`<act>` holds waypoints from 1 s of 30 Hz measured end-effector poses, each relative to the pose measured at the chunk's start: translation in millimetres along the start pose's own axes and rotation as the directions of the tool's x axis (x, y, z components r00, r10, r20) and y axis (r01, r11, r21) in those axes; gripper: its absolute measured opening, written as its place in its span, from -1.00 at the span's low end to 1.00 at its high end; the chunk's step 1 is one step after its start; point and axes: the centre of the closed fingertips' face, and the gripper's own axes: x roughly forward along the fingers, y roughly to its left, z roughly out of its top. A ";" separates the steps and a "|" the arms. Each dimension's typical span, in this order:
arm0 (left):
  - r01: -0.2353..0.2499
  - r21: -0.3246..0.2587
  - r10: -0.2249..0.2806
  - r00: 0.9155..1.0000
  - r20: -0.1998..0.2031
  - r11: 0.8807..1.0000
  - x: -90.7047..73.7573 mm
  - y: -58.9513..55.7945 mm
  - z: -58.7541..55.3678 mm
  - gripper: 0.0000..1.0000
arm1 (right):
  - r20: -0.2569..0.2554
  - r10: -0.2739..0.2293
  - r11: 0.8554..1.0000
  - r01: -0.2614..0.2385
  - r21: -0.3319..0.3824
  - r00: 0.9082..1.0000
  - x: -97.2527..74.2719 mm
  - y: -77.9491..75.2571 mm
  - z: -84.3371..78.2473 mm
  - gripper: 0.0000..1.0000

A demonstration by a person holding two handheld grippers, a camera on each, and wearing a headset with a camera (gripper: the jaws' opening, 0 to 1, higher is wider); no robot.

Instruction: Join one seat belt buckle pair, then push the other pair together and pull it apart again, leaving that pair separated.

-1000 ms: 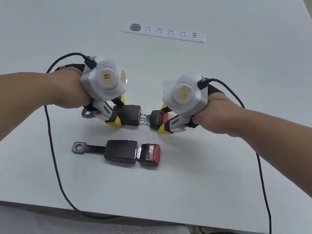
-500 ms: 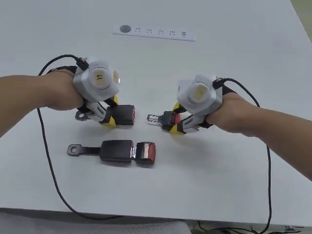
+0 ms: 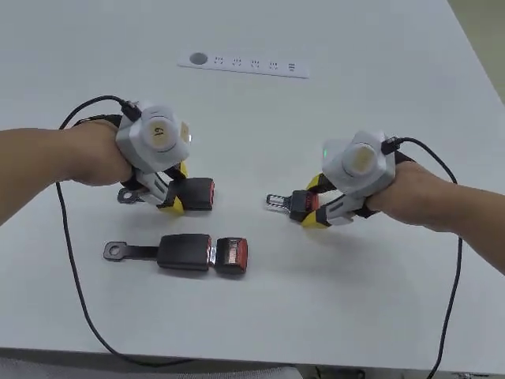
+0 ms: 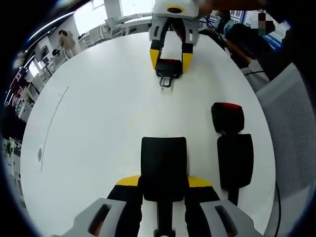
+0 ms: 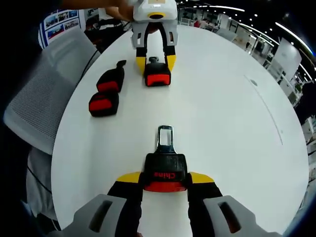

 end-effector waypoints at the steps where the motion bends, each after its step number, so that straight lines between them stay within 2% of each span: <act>1: 0.001 0.002 -0.001 1.000 0.000 1.000 0.1 0.1 0.0 -0.34 | -0.001 0.000 1.000 0.000 0.003 1.000 -1.5 -1.3 -2.2 -0.35; 4: 0.003 0.008 -0.003 1.000 -0.006 1.000 0.1 -1.5 1.5 -0.34 | -0.010 0.003 1.000 -0.003 0.014 1.000 -2.9 -3.9 -9.9 -0.35; 5: 0.002 0.011 -0.002 1.000 -0.010 1.000 0.1 -2.2 2.1 -0.34 | -0.017 0.007 1.000 -0.007 0.013 1.000 -5.8 -0.2 -5.6 -0.35; 10: -0.027 0.029 0.028 1.000 -0.011 0.999 -1.4 -1.4 0.4 -0.33 | -0.052 0.018 1.000 -0.018 -0.007 0.998 -6.9 5.6 -3.9 -0.33; 15: -0.048 0.028 0.048 0.999 -0.014 0.998 -2.0 -1.7 1.8 -0.31 | -0.067 -0.022 1.000 0.021 -0.019 0.997 -6.8 7.2 -4.2 -0.21; 19: -0.083 0.026 0.084 0.996 -0.030 0.996 -3.4 6.7 2.9 -0.14 | -0.076 -0.053 0.998 0.049 -0.042 0.996 -10.0 7.7 -0.9 -0.20; 21: -0.098 0.027 0.099 0.994 -0.037 0.995 -3.9 7.4 3.0 -0.11 | -0.076 -0.087 0.995 0.084 -0.048 0.993 -11.3 6.5 -2.1 -0.16; 24: -0.117 0.036 0.119 0.992 -0.045 0.992 -8.4 0.9 1.4 -0.04 | -0.053 -0.150 0.989 0.149 -0.022 0.987 -17.9 4.8 -2.0 -0.09; 26: -0.140 -0.001 0.140 0.990 -0.018 0.990 -14.8 1.3 2.1 -0.01 | -0.028 -0.182 0.983 0.183 0.022 0.983 -20.6 6.0 -4.8 -0.03; 28: -0.195 -0.050 0.196 0.981 0.012 0.979 -34.1 7.7 2.3 0.04 | 0.001 -0.222 0.974 0.222 0.052 0.975 -32.5 5.9 2.0 0.02; 30: -0.216 -0.089 0.220 0.975 0.041 0.972 -45.1 6.4 3.3 0.07 | 0.039 -0.259 0.962 0.255 0.098 0.965 -40.6 6.4 7.9 0.10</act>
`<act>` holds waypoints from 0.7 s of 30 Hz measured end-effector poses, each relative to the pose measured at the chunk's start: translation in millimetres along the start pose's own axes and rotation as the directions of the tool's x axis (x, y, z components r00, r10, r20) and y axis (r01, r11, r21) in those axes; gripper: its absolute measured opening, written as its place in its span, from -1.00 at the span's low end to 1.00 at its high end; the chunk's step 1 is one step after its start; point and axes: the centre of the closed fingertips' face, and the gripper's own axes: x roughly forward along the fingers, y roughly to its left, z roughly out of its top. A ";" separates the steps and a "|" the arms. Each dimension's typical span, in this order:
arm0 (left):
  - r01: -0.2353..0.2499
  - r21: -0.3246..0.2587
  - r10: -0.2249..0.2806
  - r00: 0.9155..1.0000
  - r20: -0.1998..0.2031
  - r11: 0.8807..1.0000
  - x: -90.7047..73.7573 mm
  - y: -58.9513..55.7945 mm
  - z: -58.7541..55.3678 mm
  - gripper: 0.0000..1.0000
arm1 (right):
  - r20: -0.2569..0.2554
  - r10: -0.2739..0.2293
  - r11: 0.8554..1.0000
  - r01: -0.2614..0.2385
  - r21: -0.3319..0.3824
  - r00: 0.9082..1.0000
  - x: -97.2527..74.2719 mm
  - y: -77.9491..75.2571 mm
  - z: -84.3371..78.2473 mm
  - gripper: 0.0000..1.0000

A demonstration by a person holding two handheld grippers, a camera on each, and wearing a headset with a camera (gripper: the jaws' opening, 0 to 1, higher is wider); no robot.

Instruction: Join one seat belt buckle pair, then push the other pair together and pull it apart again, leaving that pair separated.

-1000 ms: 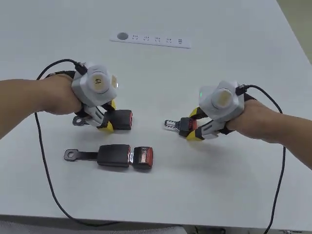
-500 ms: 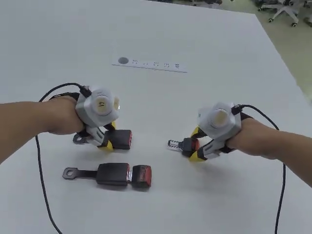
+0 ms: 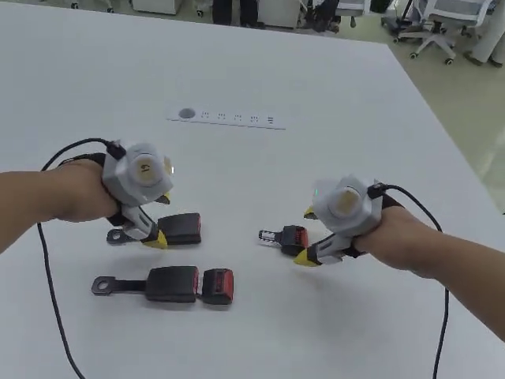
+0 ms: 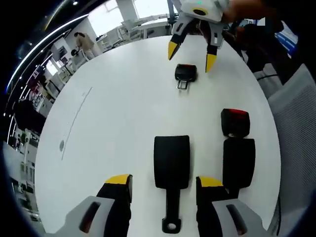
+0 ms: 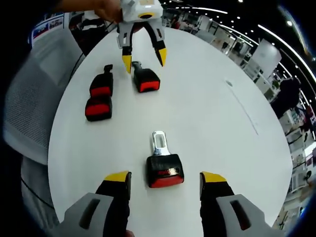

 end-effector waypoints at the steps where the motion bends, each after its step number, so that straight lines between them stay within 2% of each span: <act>1: -0.024 -0.019 0.024 0.999 0.031 1.000 -8.3 1.3 1.7 0.10 | 0.023 -0.003 1.000 0.003 0.028 1.000 -6.2 6.4 5.9 0.13; 5: -0.076 -0.090 0.083 0.993 0.083 0.993 -26.4 -2.7 -3.8 0.19 | 0.062 -0.027 0.998 0.024 0.058 0.998 -18.6 15.8 15.4 0.18; 6: -0.082 -0.109 0.092 0.991 0.094 0.991 -30.4 -5.7 -5.6 0.22 | 0.080 -0.041 0.995 0.034 0.091 0.996 -22.1 19.2 19.0 0.21; 8: -0.093 -0.142 0.108 0.989 0.106 0.986 -37.4 -13.9 -12.4 0.29 | 0.092 -0.042 0.993 0.032 0.114 0.995 -21.7 24.7 17.3 0.27; 11: -0.101 -0.198 0.125 0.986 0.112 0.975 -44.4 -26.3 -29.9 0.43 | 0.112 -0.055 0.988 0.037 0.151 0.992 -27.2 35.1 18.5 0.37; 12: -0.100 -0.214 0.127 0.985 0.114 0.972 -46.1 -33.5 -31.2 0.49 | 0.114 -0.055 0.987 0.037 0.154 0.992 -28.2 37.7 17.9 0.40; 15: -0.113 -0.249 0.144 0.983 0.110 0.962 -56.3 -42.9 -45.9 0.67 | 0.127 -0.054 0.981 0.029 0.191 0.990 -33.5 49.0 18.0 0.47; 17: -0.122 -0.271 0.159 0.980 0.119 0.955 -63.2 -48.2 -50.8 0.78 | 0.134 -0.056 0.978 0.027 0.208 0.989 -37.8 55.2 15.0 0.55; 19: -0.130 -0.319 0.178 0.976 0.128 0.939 -72.8 -57.6 -54.3 0.86 | 0.145 -0.062 0.972 0.027 0.232 0.987 -41.7 60.4 13.6 0.61; 21: -0.132 -0.341 0.185 0.975 0.126 0.931 -78.6 -65.8 -62.2 0.91 | 0.152 -0.065 0.966 0.024 0.256 0.986 -44.7 64.0 9.1 0.66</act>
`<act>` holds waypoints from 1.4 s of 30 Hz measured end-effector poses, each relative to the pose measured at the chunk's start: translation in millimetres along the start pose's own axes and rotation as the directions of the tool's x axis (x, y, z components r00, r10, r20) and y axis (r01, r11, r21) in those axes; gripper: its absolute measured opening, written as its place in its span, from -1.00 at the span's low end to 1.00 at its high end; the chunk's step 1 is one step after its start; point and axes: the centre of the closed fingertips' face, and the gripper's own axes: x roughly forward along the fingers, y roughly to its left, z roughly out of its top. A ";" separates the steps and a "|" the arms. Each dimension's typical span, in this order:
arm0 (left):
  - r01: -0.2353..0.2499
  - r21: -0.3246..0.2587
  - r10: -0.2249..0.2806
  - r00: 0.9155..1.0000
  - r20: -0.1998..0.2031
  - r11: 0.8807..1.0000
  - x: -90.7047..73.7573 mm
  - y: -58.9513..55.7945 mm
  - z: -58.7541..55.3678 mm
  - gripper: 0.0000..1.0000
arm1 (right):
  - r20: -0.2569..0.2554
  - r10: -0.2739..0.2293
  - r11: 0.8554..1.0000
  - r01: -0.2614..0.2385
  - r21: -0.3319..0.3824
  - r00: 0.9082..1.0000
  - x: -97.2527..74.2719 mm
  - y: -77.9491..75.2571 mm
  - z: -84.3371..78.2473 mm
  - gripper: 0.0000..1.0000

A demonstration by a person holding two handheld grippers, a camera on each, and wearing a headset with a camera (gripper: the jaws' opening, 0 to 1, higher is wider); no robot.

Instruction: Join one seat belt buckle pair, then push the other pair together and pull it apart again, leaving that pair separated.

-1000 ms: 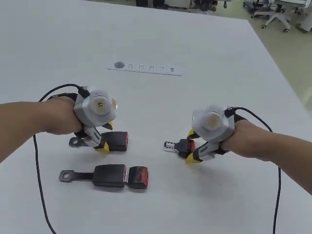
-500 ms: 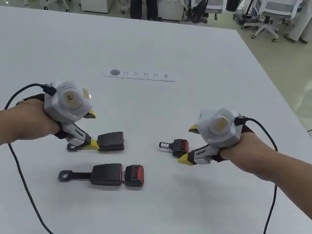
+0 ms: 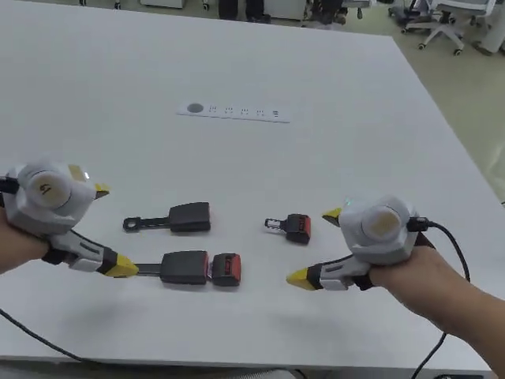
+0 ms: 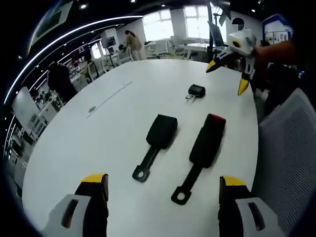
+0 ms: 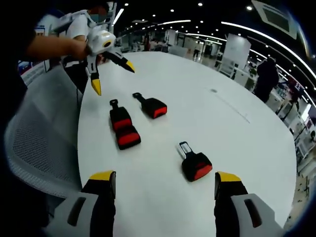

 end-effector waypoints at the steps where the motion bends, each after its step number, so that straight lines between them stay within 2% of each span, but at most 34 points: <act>1: -0.003 -0.008 0.003 1.000 -0.002 1.000 -2.0 -0.3 -5.5 0.93 | 0.004 0.001 1.000 -0.001 0.011 1.000 -1.6 1.3 -1.2 0.67; 2: -0.002 -0.016 0.002 1.000 -0.002 1.000 -4.6 -1.7 -9.1 0.95 | 0.006 0.000 1.000 0.000 0.019 1.000 -2.8 1.4 -4.6 0.69; 3: -0.008 -0.048 0.008 1.000 0.003 0.999 -9.1 -2.1 -15.4 0.97 | 0.008 0.000 1.000 0.000 0.022 1.000 -4.1 2.2 -6.2 0.71; 6: -0.012 -0.100 0.013 1.000 0.014 0.995 -14.8 -2.6 -23.8 0.99 | 0.019 -0.003 0.999 0.002 0.047 1.000 -10.5 4.5 -7.0 0.74; 9: -0.012 -0.137 0.018 0.999 0.044 0.990 -19.6 -7.1 -23.7 0.99 | 0.043 -0.027 0.995 0.023 0.099 0.999 -18.2 3.5 -7.0 0.84; 11: -0.015 -0.157 0.024 0.998 0.055 0.987 -21.5 -8.4 -24.3 1.00 | 0.058 -0.039 0.993 0.033 0.113 0.998 -22.1 6.4 -5.1 0.99; 12: -0.021 -0.164 0.033 0.997 0.069 0.986 -23.2 -8.9 -23.6 1.00 | 0.062 -0.040 0.994 0.034 0.103 0.997 -26.2 9.5 -2.1 0.98; 15: -0.033 -0.168 0.048 0.995 0.083 0.985 -25.5 -6.3 -26.2 1.00 | 0.070 -0.054 0.992 0.046 0.120 0.996 -23.4 6.4 -7.0 0.99; 18: -0.036 -0.188 0.054 0.994 0.092 0.982 -27.6 -2.5 -31.7 1.00 | 0.083 -0.059 0.988 0.047 0.146 0.995 -28.5 13.4 -1.1 0.99; 21: -0.038 -0.204 0.057 0.994 0.089 0.978 -26.5 -5.0 -29.8 1.00 | 0.090 -0.065 0.985 0.050 0.162 0.994 -27.4 15.0 -2.0 0.99; 23: -0.030 -0.197 0.051 0.993 0.103 0.980 -28.5 -4.3 -33.1 1.00 | 0.094 -0.074 0.983 0.057 0.176 0.993 -29.7 16.7 -0.5 0.99; 25: -0.035 -0.182 0.058 0.991 0.121 0.983 -28.8 -4.3 -29.8 1.00 | 0.098 -0.080 0.981 0.061 0.183 0.992 -29.5 18.8 -1.6 0.99; 30: -0.054 -0.231 0.081 0.991 0.109 0.971 -30.9 1.1 -44.2 1.00 | 0.105 -0.093 0.975 0.069 0.210 0.990 -28.3 25.0 -5.0 0.99; 31: -0.059 -0.238 0.085 0.991 0.104 0.969 -29.9 3.1 -51.6 1.00 | 0.105 -0.100 0.974 0.075 0.216 0.989 -28.2 26.3 -6.7 0.99; 35: -0.055 -0.242 0.082 0.991 0.103 0.969 -30.2 -6.2 -53.6 1.00 | 0.106 -0.103 0.968 0.075 0.241 0.989 -26.1 30.0 -10.1 0.98; 38: -0.061 -0.258 0.085 0.993 0.082 0.964 -34.2 -3.3 -65.1 1.00 | 0.104 -0.109 0.967 0.081 0.243 0.989 -23.3 30.2 -11.5 0.98; 39: -0.064 -0.259 0.086 0.993 0.076 0.964 -35.2 -2.3 -67.0 1.00 | 0.102 -0.109 0.966 0.081 0.244 0.989 -22.9 30.7 -11.9 0.98; 42: -0.074 -0.259 0.101 0.990 0.096 0.963 -37.6 0.7 -62.2 1.00 | 0.105 -0.110 0.965 0.081 0.248 0.988 -22.1 31.6 -9.7 0.98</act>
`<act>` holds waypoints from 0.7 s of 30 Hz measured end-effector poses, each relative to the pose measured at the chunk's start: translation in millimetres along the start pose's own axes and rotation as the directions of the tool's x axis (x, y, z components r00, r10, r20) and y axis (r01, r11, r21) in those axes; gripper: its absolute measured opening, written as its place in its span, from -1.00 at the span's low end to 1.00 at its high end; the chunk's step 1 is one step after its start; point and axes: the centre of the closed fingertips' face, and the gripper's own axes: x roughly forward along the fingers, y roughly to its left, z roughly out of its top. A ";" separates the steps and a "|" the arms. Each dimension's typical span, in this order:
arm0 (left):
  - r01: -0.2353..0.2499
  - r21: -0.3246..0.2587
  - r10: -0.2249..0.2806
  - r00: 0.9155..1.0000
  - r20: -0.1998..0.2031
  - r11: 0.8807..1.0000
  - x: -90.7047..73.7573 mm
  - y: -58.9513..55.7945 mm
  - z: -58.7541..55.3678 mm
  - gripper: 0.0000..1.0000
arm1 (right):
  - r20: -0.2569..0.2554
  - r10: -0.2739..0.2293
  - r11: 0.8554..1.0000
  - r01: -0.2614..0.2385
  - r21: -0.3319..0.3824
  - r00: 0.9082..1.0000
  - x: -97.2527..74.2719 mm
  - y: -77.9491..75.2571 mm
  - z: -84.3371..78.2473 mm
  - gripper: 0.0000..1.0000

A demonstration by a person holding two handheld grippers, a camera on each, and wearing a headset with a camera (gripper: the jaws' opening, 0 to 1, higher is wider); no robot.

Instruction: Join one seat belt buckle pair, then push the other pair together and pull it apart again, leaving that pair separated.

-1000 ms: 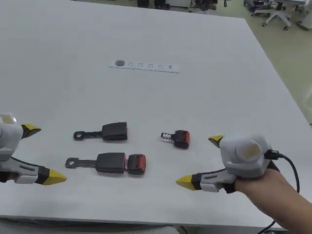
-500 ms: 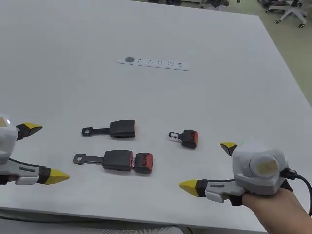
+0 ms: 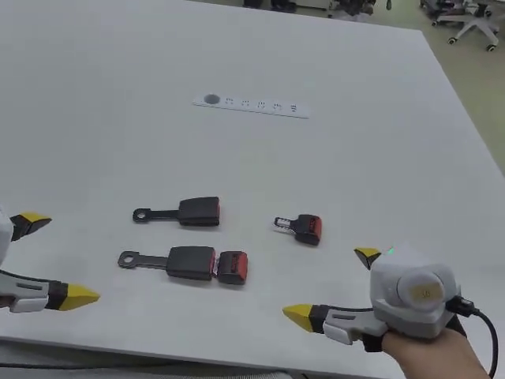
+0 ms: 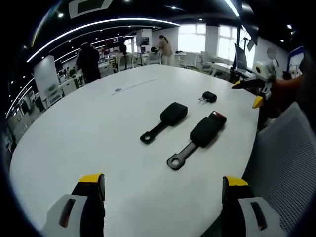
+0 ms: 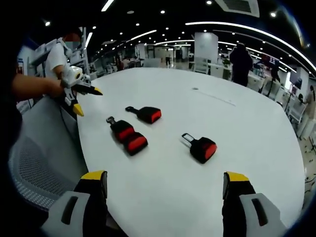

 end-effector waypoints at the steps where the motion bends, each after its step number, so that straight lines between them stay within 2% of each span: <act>1: -0.001 -0.008 0.001 1.000 0.000 1.000 -0.3 -0.8 0.2 1.00 | 0.001 0.001 1.000 -0.001 -0.003 1.000 0.1 0.9 0.5 0.98; 4: -0.004 -0.010 0.004 1.000 -0.011 1.000 -0.9 0.2 -4.4 1.00 | 0.011 0.004 1.000 -0.004 -0.013 1.000 0.5 2.4 4.4 0.98; 21: -0.005 -0.006 0.005 1.000 -0.008 1.000 -3.5 -11.4 -0.4 1.00 | 0.029 -0.010 0.999 0.011 -0.037 1.000 -9.6 4.4 10.0 0.98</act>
